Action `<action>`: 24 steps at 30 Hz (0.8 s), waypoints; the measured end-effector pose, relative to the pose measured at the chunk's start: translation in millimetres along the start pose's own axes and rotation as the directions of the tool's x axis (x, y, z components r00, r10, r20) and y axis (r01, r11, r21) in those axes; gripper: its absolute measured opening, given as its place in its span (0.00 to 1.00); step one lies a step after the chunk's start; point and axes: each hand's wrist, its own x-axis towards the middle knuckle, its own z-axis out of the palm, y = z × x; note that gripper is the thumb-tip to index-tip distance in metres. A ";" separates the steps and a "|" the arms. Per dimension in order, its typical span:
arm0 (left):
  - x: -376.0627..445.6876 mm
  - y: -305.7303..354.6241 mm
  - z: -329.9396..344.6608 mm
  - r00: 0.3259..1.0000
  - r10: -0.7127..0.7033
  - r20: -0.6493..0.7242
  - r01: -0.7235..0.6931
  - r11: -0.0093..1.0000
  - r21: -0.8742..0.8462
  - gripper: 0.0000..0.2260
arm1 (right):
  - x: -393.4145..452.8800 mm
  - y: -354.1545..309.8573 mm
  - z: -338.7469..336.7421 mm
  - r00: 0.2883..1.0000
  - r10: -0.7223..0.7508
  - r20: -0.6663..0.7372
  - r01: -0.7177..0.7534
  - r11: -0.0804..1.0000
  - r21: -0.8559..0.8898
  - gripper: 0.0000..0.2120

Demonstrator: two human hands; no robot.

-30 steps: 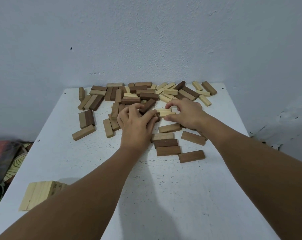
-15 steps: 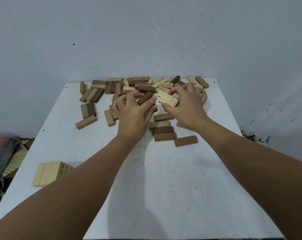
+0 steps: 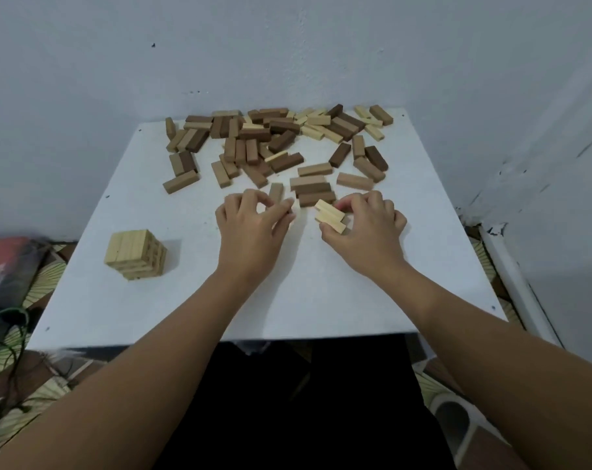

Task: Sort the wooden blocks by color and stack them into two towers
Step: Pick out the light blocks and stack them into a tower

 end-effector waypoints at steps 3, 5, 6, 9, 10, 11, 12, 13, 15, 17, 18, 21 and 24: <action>-42.8 -9.1 -5.9 0.995 -0.015 0.096 0.019 0.999 -0.039 0.11 | -24.8 3.8 -1.7 0.995 -0.051 0.081 0.054 0.998 -0.029 0.18; -57.4 -9.8 -12.9 0.979 -0.013 0.202 0.046 0.987 -0.156 0.14 | -31.5 4.6 -5.5 0.990 -0.071 0.120 0.068 0.997 0.025 0.18; -60.2 -8.2 -17.4 0.968 -0.025 0.248 0.086 0.968 -0.236 0.17 | -32.7 5.1 -7.1 0.990 -0.066 0.123 0.057 0.995 0.078 0.18; -61.5 -1.3 -28.7 0.957 -0.056 0.284 0.139 0.949 -0.283 0.25 | -33.5 8.6 -8.5 0.993 -0.087 0.076 0.072 0.981 0.178 0.16; -61.0 0.5 -30.1 0.953 -0.049 0.299 0.127 0.961 -0.244 0.28 | -33.5 9.3 -7.9 0.991 -0.109 0.077 0.094 0.980 0.175 0.14; -60.5 2.1 -30.7 0.945 -0.039 0.324 0.111 0.972 -0.207 0.30 | -33.5 9.7 -6.6 0.987 -0.135 0.086 0.120 0.979 0.163 0.12; -60.0 2.8 -30.4 0.938 -0.027 0.347 0.096 0.979 -0.182 0.32 | -33.6 9.6 -5.5 0.982 -0.162 0.094 0.147 0.977 0.156 0.11; -59.7 3.6 -30.2 0.935 -0.011 0.355 0.076 0.982 -0.170 0.32 | -33.8 8.8 -5.2 0.978 -0.187 0.096 0.170 0.972 0.160 0.10; -58.7 4.0 -29.7 0.939 0.024 0.344 0.034 0.986 -0.161 0.32 | -34.6 7.4 -4.9 0.970 -0.224 0.092 0.202 0.958 0.206 0.12; -59.1 4.3 -28.9 0.941 0.041 0.336 0.013 0.987 -0.159 0.33 | -36.8 7.7 -3.9 0.960 -0.262 0.101 0.227 0.936 0.268 0.14; -59.5 4.1 -28.3 0.942 0.039 0.333 0.016 0.987 -0.162 0.33 | -37.8 8.0 -3.5 0.952 -0.286 0.107 0.245 0.924 0.293 0.14; -60.3 3.9 -26.8 0.951 0.050 0.305 0.001 0.987 -0.164 0.28 | -40.3 9.4 -3.8 0.922 -0.363 0.136 0.306 0.896 0.321 0.16; -61.0 3.6 -24.2 0.963 0.074 0.258 -0.029 0.985 -0.171 0.20 | -44.9 7.4 -3.9 0.879 -0.450 0.159 0.410 0.882 0.232 0.18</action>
